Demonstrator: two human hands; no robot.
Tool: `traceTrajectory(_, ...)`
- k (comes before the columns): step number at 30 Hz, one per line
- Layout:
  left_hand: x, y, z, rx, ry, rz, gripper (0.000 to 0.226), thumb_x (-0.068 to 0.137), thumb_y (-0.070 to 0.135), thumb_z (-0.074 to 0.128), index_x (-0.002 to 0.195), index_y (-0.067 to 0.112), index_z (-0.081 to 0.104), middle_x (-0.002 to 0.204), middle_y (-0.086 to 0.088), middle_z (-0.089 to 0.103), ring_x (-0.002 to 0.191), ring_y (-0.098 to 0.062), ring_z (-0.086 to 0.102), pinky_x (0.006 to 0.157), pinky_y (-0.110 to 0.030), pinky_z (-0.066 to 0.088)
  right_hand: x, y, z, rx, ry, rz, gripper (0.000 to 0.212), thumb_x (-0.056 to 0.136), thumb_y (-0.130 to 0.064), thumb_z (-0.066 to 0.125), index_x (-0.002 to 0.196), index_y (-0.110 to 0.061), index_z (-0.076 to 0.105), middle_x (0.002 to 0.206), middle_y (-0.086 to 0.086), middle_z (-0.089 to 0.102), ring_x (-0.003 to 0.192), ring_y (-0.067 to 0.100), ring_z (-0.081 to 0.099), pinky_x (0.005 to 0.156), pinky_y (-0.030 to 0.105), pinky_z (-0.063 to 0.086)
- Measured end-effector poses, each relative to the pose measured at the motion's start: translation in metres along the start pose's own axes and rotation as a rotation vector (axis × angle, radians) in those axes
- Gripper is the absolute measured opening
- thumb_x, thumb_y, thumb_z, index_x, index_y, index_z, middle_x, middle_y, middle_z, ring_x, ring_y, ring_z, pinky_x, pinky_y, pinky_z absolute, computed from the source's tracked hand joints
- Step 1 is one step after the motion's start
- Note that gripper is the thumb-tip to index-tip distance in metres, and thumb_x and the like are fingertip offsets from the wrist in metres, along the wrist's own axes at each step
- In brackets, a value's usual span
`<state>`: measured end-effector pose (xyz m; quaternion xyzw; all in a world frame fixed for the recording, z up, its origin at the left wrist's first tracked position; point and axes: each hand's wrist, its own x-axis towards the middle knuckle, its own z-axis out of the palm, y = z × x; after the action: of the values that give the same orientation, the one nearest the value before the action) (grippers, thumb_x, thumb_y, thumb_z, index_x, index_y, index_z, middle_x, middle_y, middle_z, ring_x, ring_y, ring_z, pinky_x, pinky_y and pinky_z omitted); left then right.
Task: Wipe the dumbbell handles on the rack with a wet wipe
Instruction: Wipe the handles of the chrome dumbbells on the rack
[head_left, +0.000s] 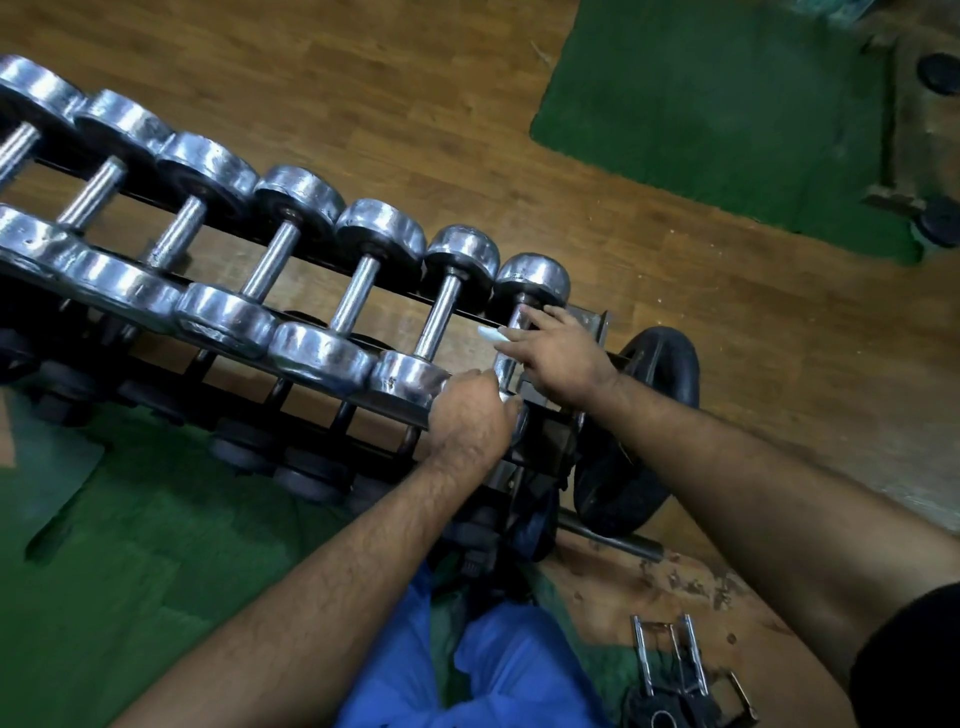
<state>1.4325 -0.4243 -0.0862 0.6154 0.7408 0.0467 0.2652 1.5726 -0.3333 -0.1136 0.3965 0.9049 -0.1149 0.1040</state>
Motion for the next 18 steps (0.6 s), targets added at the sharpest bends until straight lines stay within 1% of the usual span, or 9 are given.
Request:
traceTrajectory(2,-0.002,0.002,0.008,-0.035,0.025,-0.034,0.048,0.091,0.045,0.059,0.124,0.009,0.057,0.124,-0.009,0.058,0.114,-0.026,0.056,0.089,-0.037,0.047,-0.001,-0.002,-0.001,-0.090,-0.014,-0.093,0.051,0.094,-0.023,0.050,0.145,-0.028,0.049,0.151,-0.008,0.046,0.149,0.028,0.022,0.118,0.049,0.018)
traceTrajectory(5,-0.007,0.001,0.014,-0.177,0.070,-0.102,0.063,0.091,0.038,0.064,0.140,0.004,0.043,0.144,-0.010,0.047,0.131,-0.024,0.046,0.104,-0.031,0.038,-0.006,-0.008,0.005,-0.127,-0.057,-0.289,0.055,0.091,-0.029,0.055,0.146,-0.028,0.046,0.150,-0.007,0.048,0.147,0.028,0.028,0.117,0.049,0.019)
traceTrajectory(7,-0.010,0.002,0.016,-0.230,0.102,-0.127,0.073,0.090,0.040,0.065,0.146,0.002,0.036,0.151,-0.012,0.040,0.138,-0.023,0.039,0.110,-0.029,0.032,-0.010,0.000,0.008,-0.146,-0.023,-0.333,0.055,0.092,-0.029,0.054,0.146,-0.030,0.046,0.148,-0.008,0.049,0.145,0.028,0.033,0.116,0.051,0.021)
traceTrajectory(8,-0.012,0.003,0.019,-0.238,0.117,-0.129,0.077,0.090,0.042,0.065,0.148,0.002,0.033,0.152,-0.012,0.038,0.139,-0.023,0.037,0.111,-0.029,0.031,-0.012,0.008,0.009,-0.161,0.006,-0.321,0.054,0.092,-0.029,0.053,0.146,-0.031,0.046,0.146,-0.008,0.052,0.144,0.029,0.035,0.116,0.052,0.022)
traceTrajectory(10,-0.015,0.006,0.023,-0.246,0.147,-0.127,0.078,0.090,0.043,0.065,0.148,0.002,0.032,0.153,-0.013,0.036,0.139,-0.025,0.036,0.111,-0.030,0.032,-0.011,0.021,0.006,-0.180,0.056,-0.237,0.055,0.092,-0.025,0.054,0.146,-0.031,0.045,0.144,-0.009,0.054,0.144,0.029,0.035,0.116,0.053,0.023)
traceTrajectory(12,-0.018,0.008,0.027,-0.259,0.169,-0.128,0.078,0.090,0.042,0.066,0.148,0.002,0.033,0.152,-0.014,0.037,0.139,-0.025,0.037,0.110,-0.031,0.032,-0.011,0.020,0.006,-0.170,0.089,-0.176,0.060,0.093,-0.021,0.052,0.151,-0.028,0.038,0.144,-0.008,0.054,0.145,0.030,0.033,0.116,0.053,0.023)
traceTrajectory(14,-0.018,0.006,0.032,-0.278,0.190,-0.140,0.079,0.088,0.043,0.068,0.146,0.002,0.035,0.150,-0.013,0.040,0.137,-0.026,0.038,0.110,-0.033,0.034,-0.011,0.010,0.013,-0.177,0.111,-0.208,0.059,0.094,-0.024,0.044,0.152,-0.022,0.035,0.138,-0.005,0.059,0.145,0.029,0.033,0.115,0.051,0.023)
traceTrajectory(16,-0.017,0.003,0.035,-0.299,0.215,-0.159,0.077,0.085,0.047,0.069,0.143,0.005,0.041,0.144,-0.010,0.046,0.132,-0.025,0.044,0.106,-0.036,0.041,-0.014,0.005,0.020,-0.207,0.102,-0.277,0.052,0.096,-0.030,0.047,0.147,-0.021,0.045,0.140,-0.003,0.059,0.145,0.029,0.033,0.115,0.052,0.025)
traceTrajectory(18,-0.017,0.002,0.039,-0.292,0.232,-0.183,0.076,0.083,0.051,0.069,0.138,0.005,0.044,0.139,-0.009,0.050,0.127,-0.025,0.048,0.101,-0.038,0.046,-0.016,0.012,0.017,-0.232,0.111,-0.284,0.047,0.094,-0.028,0.051,0.141,-0.023,0.053,0.143,-0.003,0.056,0.145,0.032,0.033,0.115,0.053,0.027)
